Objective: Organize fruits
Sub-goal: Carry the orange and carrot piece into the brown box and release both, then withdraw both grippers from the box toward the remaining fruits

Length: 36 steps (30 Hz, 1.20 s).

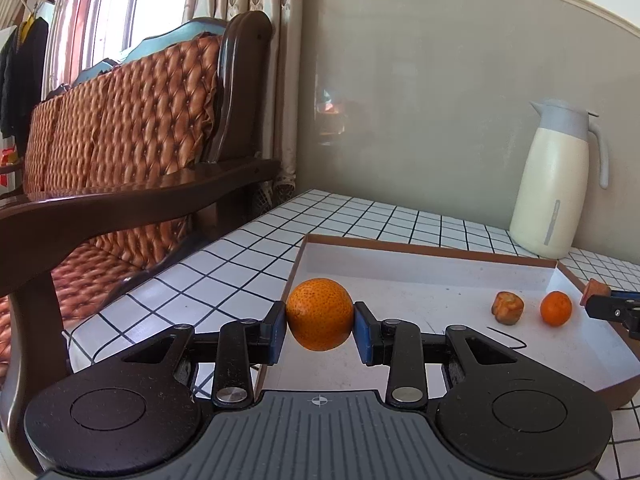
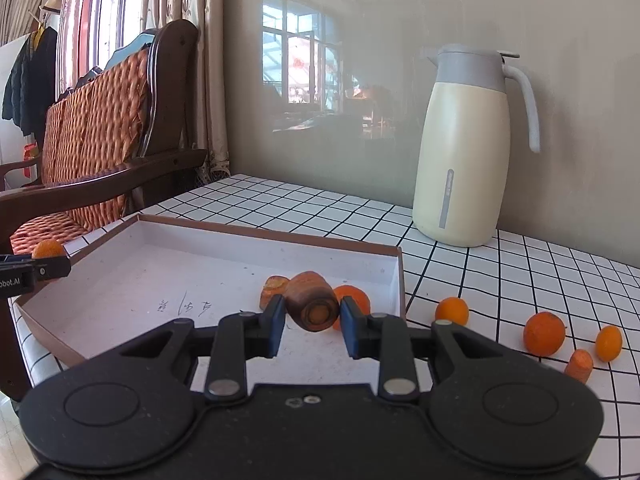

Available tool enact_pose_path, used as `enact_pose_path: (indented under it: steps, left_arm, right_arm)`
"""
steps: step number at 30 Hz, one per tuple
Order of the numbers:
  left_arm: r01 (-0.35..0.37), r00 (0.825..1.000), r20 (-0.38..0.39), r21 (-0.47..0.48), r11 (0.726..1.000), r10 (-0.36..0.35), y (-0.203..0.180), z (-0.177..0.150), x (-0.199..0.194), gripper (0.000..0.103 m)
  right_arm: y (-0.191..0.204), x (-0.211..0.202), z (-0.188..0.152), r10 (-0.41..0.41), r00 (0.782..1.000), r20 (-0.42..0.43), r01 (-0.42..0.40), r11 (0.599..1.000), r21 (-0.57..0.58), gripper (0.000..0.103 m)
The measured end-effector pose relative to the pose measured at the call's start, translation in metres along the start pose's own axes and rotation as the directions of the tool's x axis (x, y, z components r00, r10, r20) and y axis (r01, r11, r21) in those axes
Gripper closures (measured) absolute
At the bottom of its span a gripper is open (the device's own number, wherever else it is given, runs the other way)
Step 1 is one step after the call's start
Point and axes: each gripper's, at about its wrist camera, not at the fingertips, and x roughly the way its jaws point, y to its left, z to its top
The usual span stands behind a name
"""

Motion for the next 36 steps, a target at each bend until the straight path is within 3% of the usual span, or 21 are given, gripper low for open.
enact_pose_path:
  steps: [15, 17, 18, 19, 20, 22, 36]
  left_arm:
    - [0.001, 1.000, -0.020, -0.012, 1.000, -0.001, -0.012, 0.010, 0.035, 0.067]
    - [-0.014, 1.000, -0.005, -0.017, 1.000, 0.014, -0.011, 0.011, 0.037, 0.065]
    - [-0.033, 0.999, 0.006, -0.019, 0.999, 0.033, -0.010, 0.012, 0.036, 0.047]
    - [-0.048, 0.999, 0.025, -0.020, 0.999, 0.049, -0.009, 0.014, 0.033, 0.029]
    - [-0.067, 0.995, 0.070, -0.018, 0.998, 0.068, -0.008, 0.014, 0.028, 0.001]
    - [-0.086, 0.989, 0.117, -0.006, 0.996, 0.086, -0.007, 0.016, 0.020, 0.000]
    - [-0.040, 0.994, 0.099, 0.033, 0.999, 0.037, -0.020, 0.015, 0.008, 0.000]
  right_arm:
    - [-0.001, 0.026, 0.012, 0.025, 0.998, -0.049, -0.025, 1.000, -0.005, 0.081]
    - [-0.002, 0.029, 0.015, 0.022, 0.998, -0.055, -0.023, 1.000, -0.017, 0.062]
    - [-0.002, 0.025, 0.015, -0.015, 1.000, -0.017, 0.014, 1.000, -0.024, 0.025]
    - [-0.003, 0.020, 0.015, -0.044, 0.999, 0.027, 0.045, 0.999, -0.027, 0.006]
    - [-0.004, 0.017, 0.015, -0.057, 0.997, 0.049, 0.059, 0.998, -0.033, 0.007]
    - [-0.008, 0.015, 0.016, -0.068, 0.996, 0.051, 0.070, 0.997, -0.020, 0.006]
    - [-0.005, 0.007, 0.013, -0.059, 0.997, 0.058, 0.062, 0.997, -0.056, 0.006]
